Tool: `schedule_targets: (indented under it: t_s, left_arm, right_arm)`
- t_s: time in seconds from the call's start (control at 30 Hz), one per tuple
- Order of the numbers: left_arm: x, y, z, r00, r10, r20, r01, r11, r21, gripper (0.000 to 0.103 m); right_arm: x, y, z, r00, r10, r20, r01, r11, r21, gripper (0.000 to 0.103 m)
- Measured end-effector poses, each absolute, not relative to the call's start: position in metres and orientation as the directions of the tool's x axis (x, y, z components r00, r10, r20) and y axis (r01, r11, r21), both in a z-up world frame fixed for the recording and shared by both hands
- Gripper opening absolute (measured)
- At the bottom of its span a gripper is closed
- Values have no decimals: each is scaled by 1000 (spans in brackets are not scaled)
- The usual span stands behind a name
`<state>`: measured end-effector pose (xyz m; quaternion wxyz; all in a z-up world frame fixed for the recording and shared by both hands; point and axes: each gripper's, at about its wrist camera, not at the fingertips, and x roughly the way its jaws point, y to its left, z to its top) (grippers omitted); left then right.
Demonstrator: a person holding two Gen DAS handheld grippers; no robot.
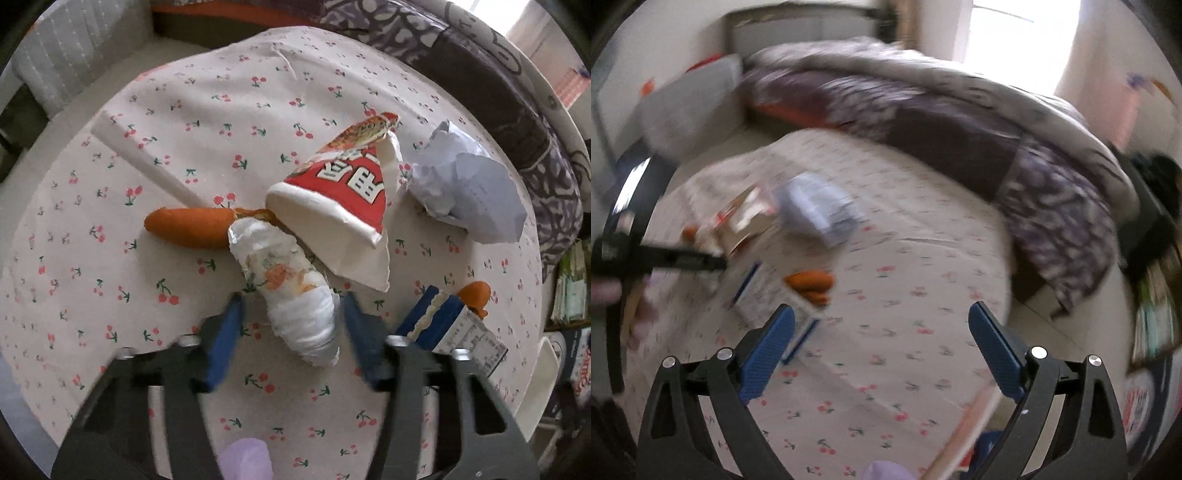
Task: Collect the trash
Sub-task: 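Grasp the white wrapped tissue bundle with the left tool while the right tool grasps the blue-white box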
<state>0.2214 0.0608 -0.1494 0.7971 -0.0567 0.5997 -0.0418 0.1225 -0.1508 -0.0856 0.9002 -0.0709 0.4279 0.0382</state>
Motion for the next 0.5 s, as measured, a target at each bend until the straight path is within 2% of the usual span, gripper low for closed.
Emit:
schedule_targets:
  t_s: [0.07,0.3,0.5]
  left_arm:
    - [219,66,-148,269,-155,-950,12,987,-158,32]
    - [191,88,-112,334,-149,-931,59,989,-137,31]
    - [178,118,-78,406,-149,-902,25,988,-152,31]
  right_arm:
    - [127,-132,-96,613,31,-789,-203,972,-120,92]
    - [140,-84,-124,555,65,-829,-359,918,-169,92]
    - [148,-55,-148,517,29,-856,-449,860,-242,92]
